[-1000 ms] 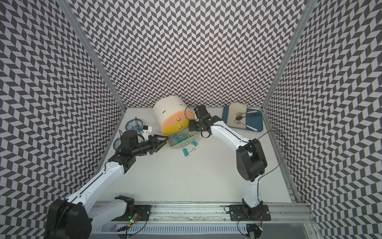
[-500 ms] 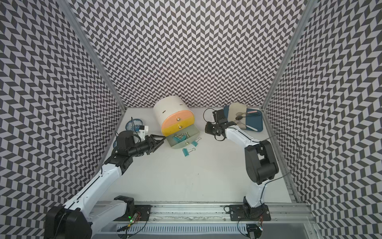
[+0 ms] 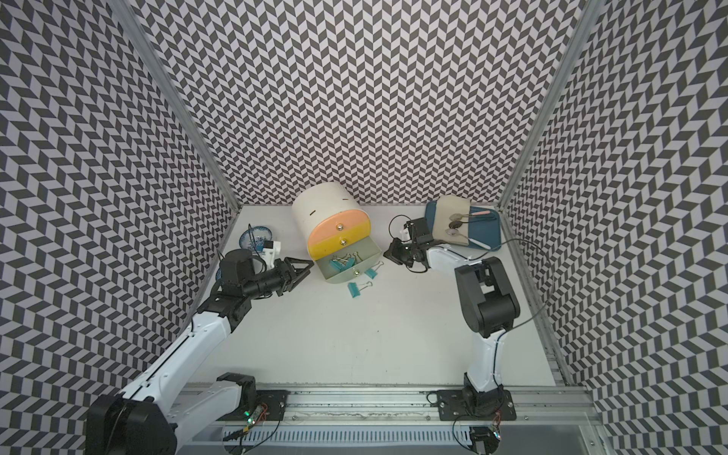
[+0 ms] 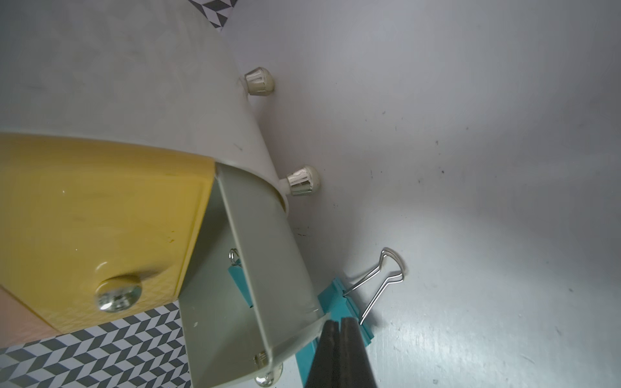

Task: Put the binder clips in the drawer according to color
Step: Move the binder clip to the center of the board.

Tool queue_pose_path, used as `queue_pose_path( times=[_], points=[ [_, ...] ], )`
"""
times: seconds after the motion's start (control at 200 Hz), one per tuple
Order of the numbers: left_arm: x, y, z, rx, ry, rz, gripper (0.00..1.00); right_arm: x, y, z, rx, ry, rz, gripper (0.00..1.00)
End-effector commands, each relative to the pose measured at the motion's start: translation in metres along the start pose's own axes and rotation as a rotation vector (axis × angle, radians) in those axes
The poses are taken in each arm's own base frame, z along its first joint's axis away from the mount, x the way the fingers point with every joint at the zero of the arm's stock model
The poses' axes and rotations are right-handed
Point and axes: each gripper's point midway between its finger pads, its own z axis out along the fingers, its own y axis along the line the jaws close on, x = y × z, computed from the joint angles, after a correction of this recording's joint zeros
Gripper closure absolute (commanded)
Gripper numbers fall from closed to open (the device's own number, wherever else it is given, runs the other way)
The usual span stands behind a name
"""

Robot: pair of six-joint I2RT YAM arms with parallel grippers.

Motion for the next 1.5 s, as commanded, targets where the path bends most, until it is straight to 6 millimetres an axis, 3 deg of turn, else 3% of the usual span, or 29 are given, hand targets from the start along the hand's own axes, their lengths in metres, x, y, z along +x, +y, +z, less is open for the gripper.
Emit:
queue_pose_path(
  times=[0.0, 0.28, 1.072, 1.492],
  points=[
    [-0.002, -0.008, -0.007, 0.02, -0.01, 0.035, 0.54, -0.01, 0.007, 0.007, -0.06, -0.014, 0.008, 1.0],
    [-0.001, -0.004, -0.008, 0.01, -0.01, 0.026, 0.53, -0.004, -0.008, 0.023, -0.053, 0.017, 0.038, 1.0],
    [0.002, -0.001, -0.012, -0.001, -0.018, 0.018, 0.53, 0.003, -0.024, 0.041, -0.037, 0.045, 0.052, 1.0],
    [0.006, 0.001, -0.016, -0.01, -0.022, 0.016, 0.53, 0.001, -0.018, 0.042, -0.052, 0.036, 0.047, 1.0]
  ],
)
